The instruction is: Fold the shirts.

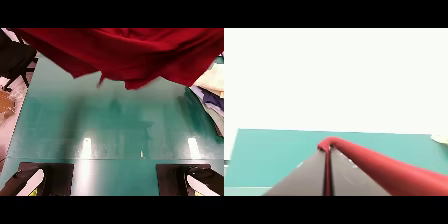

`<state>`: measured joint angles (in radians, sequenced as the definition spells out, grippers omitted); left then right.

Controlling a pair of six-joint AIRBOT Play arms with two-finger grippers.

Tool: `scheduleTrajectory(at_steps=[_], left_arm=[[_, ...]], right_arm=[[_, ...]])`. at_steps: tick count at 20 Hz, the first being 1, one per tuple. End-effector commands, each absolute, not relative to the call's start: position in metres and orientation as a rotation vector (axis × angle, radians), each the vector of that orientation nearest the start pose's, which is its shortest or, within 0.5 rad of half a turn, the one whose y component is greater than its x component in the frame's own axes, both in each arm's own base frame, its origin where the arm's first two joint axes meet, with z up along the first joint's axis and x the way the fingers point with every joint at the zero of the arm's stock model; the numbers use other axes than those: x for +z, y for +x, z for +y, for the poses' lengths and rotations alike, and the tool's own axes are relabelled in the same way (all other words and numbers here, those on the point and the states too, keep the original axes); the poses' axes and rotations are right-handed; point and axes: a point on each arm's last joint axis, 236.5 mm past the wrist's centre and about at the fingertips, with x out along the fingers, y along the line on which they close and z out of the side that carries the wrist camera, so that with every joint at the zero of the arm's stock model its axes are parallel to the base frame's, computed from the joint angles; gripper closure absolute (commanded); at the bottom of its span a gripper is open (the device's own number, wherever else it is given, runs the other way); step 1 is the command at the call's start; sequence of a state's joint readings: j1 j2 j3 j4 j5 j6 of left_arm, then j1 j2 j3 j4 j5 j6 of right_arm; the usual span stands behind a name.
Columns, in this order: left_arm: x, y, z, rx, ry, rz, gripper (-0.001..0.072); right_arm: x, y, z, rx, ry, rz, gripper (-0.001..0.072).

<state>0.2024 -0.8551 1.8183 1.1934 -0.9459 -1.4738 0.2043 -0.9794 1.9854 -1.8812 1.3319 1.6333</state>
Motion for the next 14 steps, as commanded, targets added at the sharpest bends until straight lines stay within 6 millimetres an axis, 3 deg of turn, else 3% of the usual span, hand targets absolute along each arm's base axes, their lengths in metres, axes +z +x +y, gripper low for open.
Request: scheduleTrajectory(at_steps=[1,3,5,7,8,11,14], left_arm=[[0.504,0.275,-0.005,-0.057,-0.057,0.049,0.0688],[0.498,0.254,-0.013,-0.069,-0.035,0.114,0.0688],[0.495,0.248,-0.017,-0.082,-0.043,0.134,0.0688],[0.476,0.263,-0.019,-0.102,-0.068,0.191,0.0688],[0.455,0.279,-0.019,-0.116,-0.09,0.252,0.0688],[0.345,0.337,-0.027,-0.194,-0.208,0.544,0.0688],[0.214,0.376,-0.041,-0.269,-0.345,0.785,0.0688]], right_arm=[[0.453,0.255,-0.012,-0.068,-0.033,0.281,0.0697],[0.453,0.224,0.005,0.02,0.029,0.285,0.0697],[0.445,0.22,0.015,0.061,0.059,0.301,0.0697],[0.399,0.251,0.022,0.057,0.039,0.431,0.0697],[0.359,0.273,0.027,0.055,0.023,0.55,0.0697],[0.223,0.328,0.036,0.03,-0.039,0.907,0.0697],[0.113,0.372,0.024,-0.013,-0.049,1.088,0.0697]])
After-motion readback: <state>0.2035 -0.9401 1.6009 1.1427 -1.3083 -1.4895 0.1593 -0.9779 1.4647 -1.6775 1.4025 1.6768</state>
